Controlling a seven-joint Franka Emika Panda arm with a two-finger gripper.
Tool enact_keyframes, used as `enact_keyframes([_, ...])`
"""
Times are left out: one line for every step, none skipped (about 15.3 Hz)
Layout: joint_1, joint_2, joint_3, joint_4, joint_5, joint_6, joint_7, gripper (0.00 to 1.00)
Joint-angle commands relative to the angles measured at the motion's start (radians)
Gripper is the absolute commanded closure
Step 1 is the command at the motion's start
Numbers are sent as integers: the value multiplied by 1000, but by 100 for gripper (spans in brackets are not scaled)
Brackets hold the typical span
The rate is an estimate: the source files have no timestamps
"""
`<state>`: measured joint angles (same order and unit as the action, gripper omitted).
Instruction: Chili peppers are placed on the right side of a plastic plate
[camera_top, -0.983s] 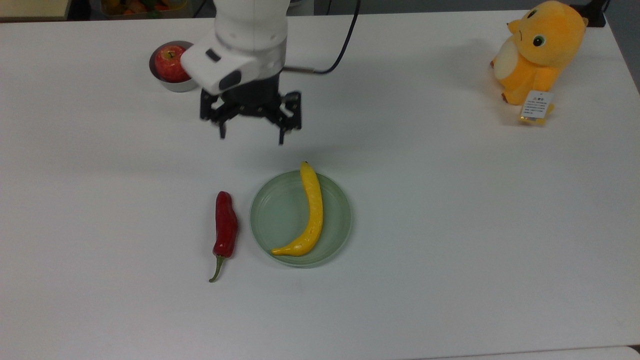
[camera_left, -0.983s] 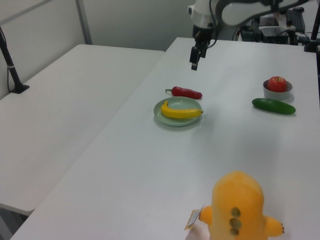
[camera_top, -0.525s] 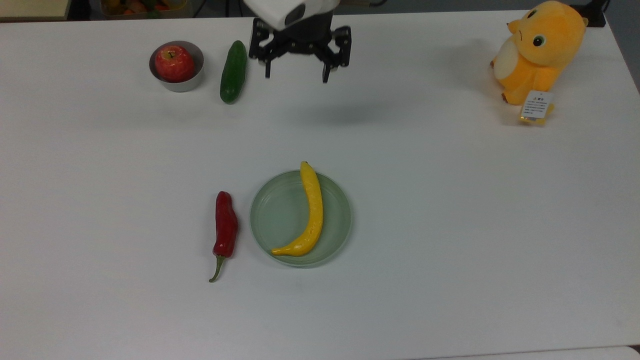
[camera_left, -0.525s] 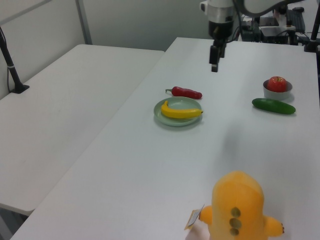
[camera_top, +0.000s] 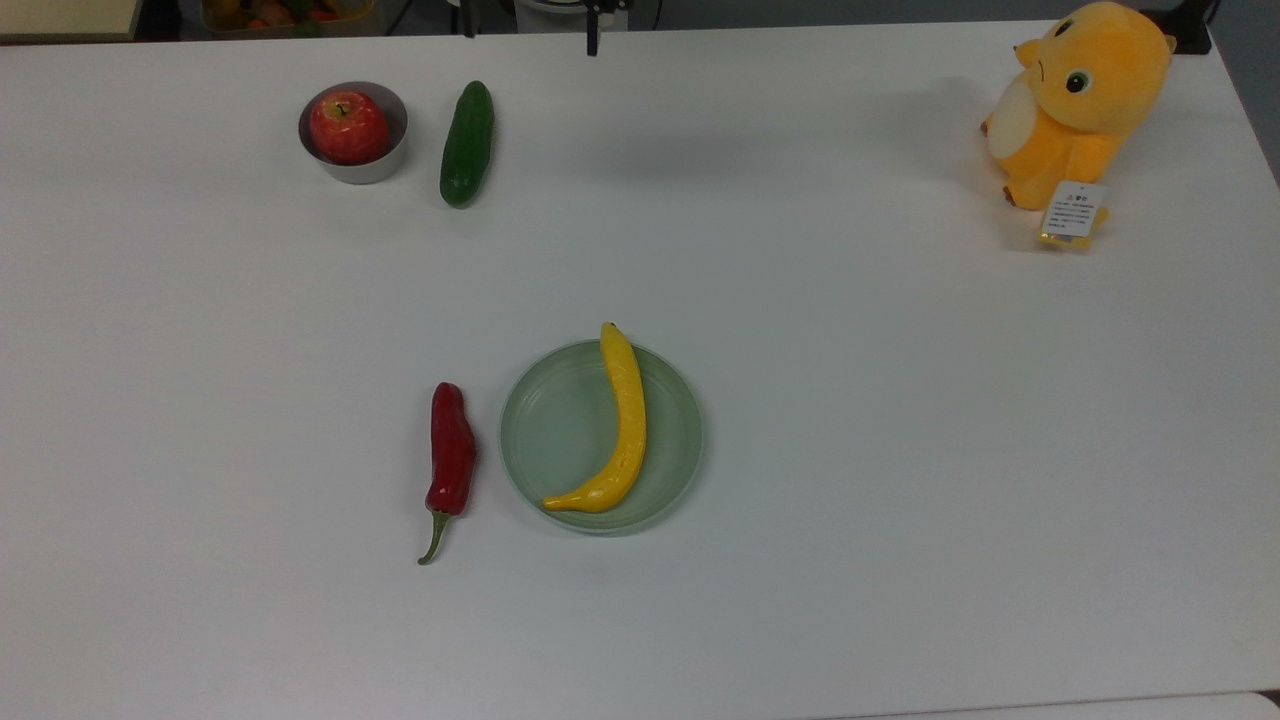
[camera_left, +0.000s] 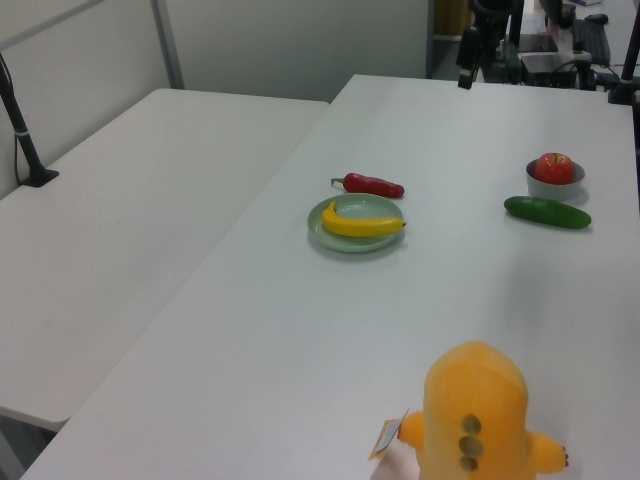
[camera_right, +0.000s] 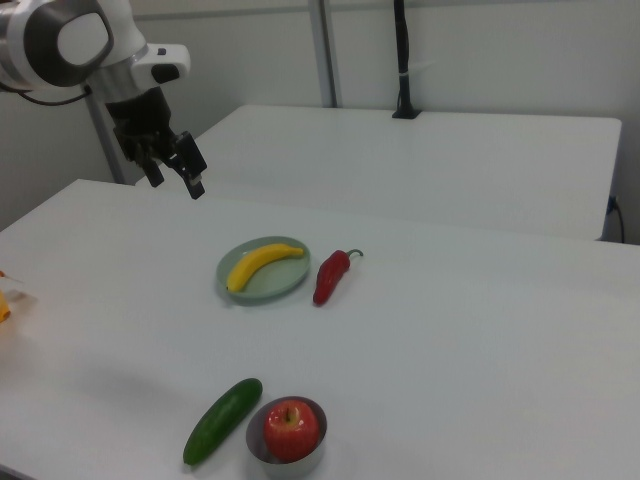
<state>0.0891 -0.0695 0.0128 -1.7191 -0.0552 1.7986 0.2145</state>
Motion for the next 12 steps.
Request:
enact_keyframes([38,-65,-30,-74,20,-2,6,0])
enact_keyframes([38,-66,-30,-74,20,-2,6,0])
enact_keyframes([38,-62,-30,-76,20,-1,3,0])
enact_keyframes([40,-61,-30,-76,20,-1,3,0])
enact_keyframes([41,-61,-30,-80,20,-1,5,0])
enact_keyframes([41,-61,-28,-83,20,1,5,0])
enact_keyframes([41,-61,-28,-83,21,1,5,0])
enact_keyframes([41,-59,-28,-83,21,1,5,0])
enact_keyframes([41,-59,-28,-83,21,4,5,0])
enact_keyframes([41,-59,-28,-83,21,4,2,0])
enact_keyframes([41,-59,-28,-83,21,5,2,0])
enact_keyframes([41,-58,-28,-83,21,4,2,0])
